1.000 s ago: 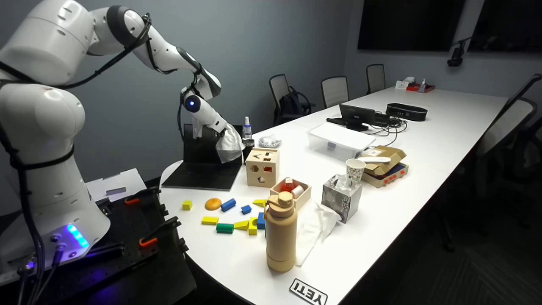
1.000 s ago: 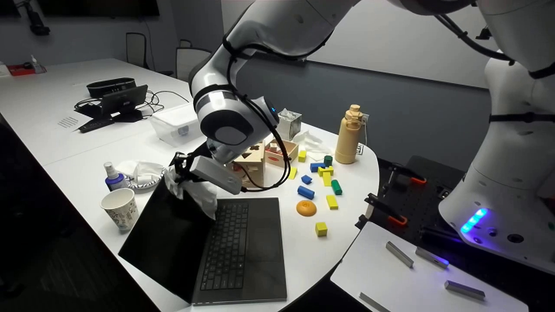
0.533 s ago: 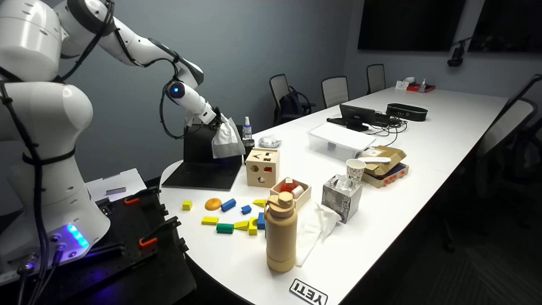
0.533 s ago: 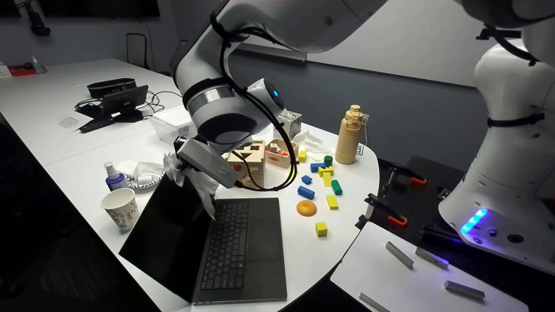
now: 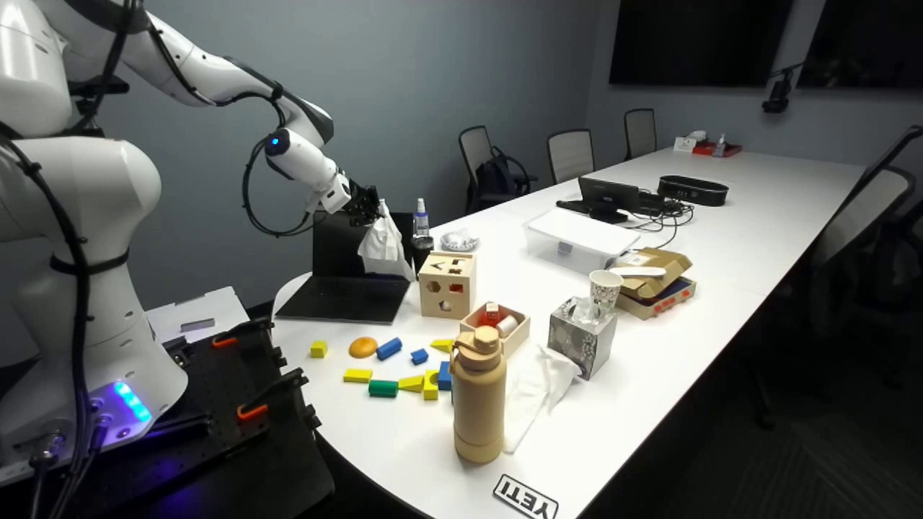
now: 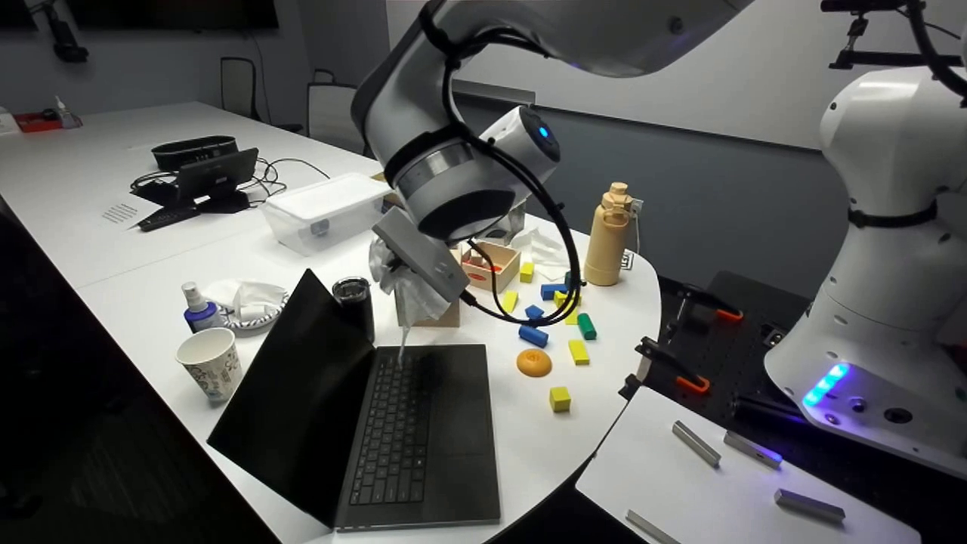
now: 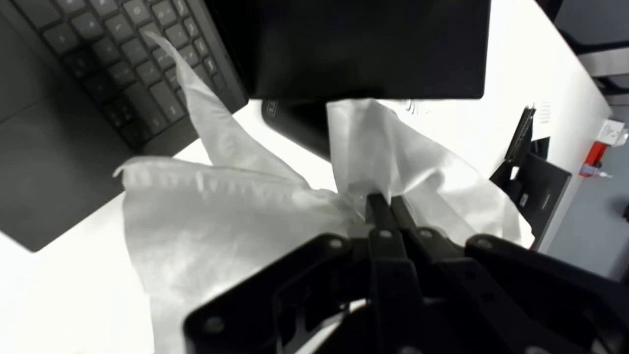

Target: Use one white napkin to wipe the laptop.

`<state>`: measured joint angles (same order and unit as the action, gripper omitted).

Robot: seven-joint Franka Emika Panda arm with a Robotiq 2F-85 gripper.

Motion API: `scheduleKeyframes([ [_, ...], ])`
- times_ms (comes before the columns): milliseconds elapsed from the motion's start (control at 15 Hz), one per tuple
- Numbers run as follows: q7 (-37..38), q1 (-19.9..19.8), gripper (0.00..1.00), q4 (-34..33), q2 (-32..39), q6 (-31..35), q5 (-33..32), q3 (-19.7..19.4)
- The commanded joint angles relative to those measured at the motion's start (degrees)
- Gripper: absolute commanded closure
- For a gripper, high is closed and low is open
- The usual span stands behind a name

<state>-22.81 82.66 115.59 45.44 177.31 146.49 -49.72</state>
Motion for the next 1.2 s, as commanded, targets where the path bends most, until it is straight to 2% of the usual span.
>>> scheduleKeyframes([
  [0,5.2,2.2,1.00,9.0,-7.8,1.2,-6.6,-4.5],
  [200,7.9,0.7,1.00,13.0,-12.5,2.2,-14.4,-8.0],
  [467,9.2,-4.1,1.00,16.2,-20.3,3.7,-25.6,-11.0],
  [667,11.1,-10.4,1.00,18.5,-26.5,3.9,-36.5,-10.7],
  [867,17.7,-18.2,1.00,20.9,-29.4,0.2,-49.3,-10.6],
  [933,17.4,-26.4,1.00,20.3,-32.2,0.6,-53.1,-5.1],
  [1000,22.8,-23.5,1.00,21.2,-28.6,-4.4,-57.8,-11.0],
  [1133,28.3,-28.2,1.00,19.5,-26.8,-11.5,-66.5,-12.5],
])
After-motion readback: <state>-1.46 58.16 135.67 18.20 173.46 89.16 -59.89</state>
